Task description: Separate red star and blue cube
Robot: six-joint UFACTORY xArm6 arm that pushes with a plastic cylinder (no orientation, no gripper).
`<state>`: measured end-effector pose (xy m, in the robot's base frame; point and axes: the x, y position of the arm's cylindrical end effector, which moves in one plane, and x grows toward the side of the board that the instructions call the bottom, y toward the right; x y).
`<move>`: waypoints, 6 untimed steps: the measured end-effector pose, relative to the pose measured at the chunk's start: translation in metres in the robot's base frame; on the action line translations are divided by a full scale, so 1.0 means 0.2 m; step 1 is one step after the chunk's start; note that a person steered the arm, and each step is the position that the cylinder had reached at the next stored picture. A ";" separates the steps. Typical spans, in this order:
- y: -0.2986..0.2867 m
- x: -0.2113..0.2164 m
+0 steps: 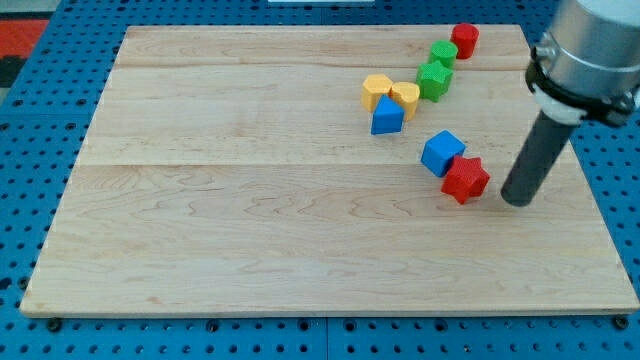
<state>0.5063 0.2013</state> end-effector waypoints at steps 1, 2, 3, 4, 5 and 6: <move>-0.40 0.09; -0.45 -0.02; -0.33 -0.17; -0.24 -0.17; -0.18 -0.06; -0.11 -0.19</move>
